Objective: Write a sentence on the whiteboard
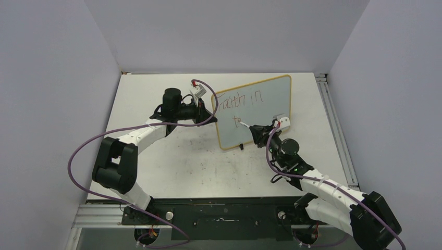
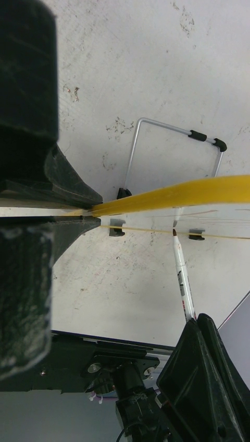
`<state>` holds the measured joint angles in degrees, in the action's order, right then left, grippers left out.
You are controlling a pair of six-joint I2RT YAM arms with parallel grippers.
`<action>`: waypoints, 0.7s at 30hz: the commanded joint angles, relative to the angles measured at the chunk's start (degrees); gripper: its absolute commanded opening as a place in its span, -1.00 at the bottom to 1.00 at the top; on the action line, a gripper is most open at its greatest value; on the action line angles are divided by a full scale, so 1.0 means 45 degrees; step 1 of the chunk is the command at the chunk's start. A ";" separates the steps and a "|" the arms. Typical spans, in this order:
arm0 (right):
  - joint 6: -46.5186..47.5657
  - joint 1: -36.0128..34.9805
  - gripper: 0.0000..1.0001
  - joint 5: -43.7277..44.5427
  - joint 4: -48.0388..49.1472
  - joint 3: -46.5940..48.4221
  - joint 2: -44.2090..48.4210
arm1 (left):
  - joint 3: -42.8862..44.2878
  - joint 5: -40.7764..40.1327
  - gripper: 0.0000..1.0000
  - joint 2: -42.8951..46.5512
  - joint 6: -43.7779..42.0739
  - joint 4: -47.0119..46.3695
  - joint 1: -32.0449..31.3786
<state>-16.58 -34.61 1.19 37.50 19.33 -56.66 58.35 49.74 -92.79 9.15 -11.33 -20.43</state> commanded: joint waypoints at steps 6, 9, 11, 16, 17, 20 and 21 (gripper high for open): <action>-0.0119 -0.0076 -0.89 0.0369 -0.0471 -0.0508 0.0637 | 0.0515 0.0432 -1.00 0.0024 -0.0021 -0.0021 -0.0031; -0.0061 -0.0066 -0.89 0.0370 -0.0277 -0.0454 0.0500 | 0.0521 0.0432 -1.00 0.0037 -0.0021 -0.0021 -0.0031; -0.0059 -0.0063 -0.89 0.0287 -0.0125 -0.0368 0.0424 | 0.0520 0.0432 -1.00 0.0024 -0.0021 -0.0021 -0.0031; -0.0134 -0.0070 -0.89 0.0214 0.0212 -0.0191 0.0328 | 0.0531 0.0429 -1.00 0.0015 -0.0021 -0.0021 -0.0031; -0.0106 -0.0069 -0.89 0.0205 0.0248 -0.0148 0.0285 | 0.0540 0.0432 -1.00 0.0006 -0.0021 -0.0021 -0.0031; -0.0085 -0.0078 -0.89 0.0139 0.0491 -0.0033 0.0046 | 0.0543 0.0432 -1.00 -0.0003 -0.0021 -0.0021 -0.0031; -0.0085 -0.0072 -0.89 0.0118 0.0607 -0.0011 -0.0028 | 0.0534 0.0432 -1.00 -0.0004 -0.0021 -0.0021 -0.0031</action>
<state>-17.10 -34.61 2.11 34.87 17.02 -55.31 58.35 49.78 -92.79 9.15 -11.33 -20.43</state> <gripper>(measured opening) 0.158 0.037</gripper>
